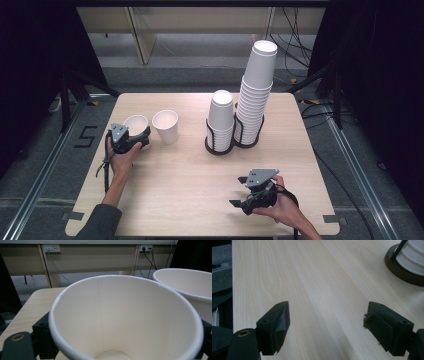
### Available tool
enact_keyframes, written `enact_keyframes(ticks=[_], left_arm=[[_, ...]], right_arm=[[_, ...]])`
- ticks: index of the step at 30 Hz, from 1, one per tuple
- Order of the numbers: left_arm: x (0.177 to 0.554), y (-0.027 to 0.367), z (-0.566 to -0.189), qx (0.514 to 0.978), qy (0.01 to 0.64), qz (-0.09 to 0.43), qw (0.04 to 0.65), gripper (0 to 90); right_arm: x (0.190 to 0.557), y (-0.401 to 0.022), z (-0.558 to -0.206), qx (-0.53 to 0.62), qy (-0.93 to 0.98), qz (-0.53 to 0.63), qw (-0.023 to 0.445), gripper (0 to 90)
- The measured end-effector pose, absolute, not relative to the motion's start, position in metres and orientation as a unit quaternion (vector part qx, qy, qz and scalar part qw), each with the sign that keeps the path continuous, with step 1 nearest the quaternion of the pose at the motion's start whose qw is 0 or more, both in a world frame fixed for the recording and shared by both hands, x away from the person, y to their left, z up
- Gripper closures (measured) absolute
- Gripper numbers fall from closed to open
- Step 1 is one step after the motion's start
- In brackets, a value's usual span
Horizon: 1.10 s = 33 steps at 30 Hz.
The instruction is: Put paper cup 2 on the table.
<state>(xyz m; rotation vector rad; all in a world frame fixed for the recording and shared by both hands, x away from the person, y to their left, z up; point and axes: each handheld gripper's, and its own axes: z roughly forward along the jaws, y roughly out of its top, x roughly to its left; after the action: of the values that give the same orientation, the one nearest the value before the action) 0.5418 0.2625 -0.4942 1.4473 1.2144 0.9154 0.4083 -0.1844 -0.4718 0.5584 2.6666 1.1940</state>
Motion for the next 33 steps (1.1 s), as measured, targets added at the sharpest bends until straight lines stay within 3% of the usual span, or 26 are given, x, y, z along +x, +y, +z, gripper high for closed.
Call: enact_keyframes(ticks=[8, 33], left_arm=[[0.548, 0.262, -0.499, 0.606, 0.489, 0.386, 0.494, 10.6], [0.536, 0.266, -0.504, 0.659, 0.502, 0.343, 0.442, 14.0]], right_arm=[[0.408, -0.184, -0.473, 0.191, 0.893, 0.4, 0.081, 20.8], [0.407, -0.184, -0.472, 0.189, 0.896, 0.394, 0.079, 20.7]])
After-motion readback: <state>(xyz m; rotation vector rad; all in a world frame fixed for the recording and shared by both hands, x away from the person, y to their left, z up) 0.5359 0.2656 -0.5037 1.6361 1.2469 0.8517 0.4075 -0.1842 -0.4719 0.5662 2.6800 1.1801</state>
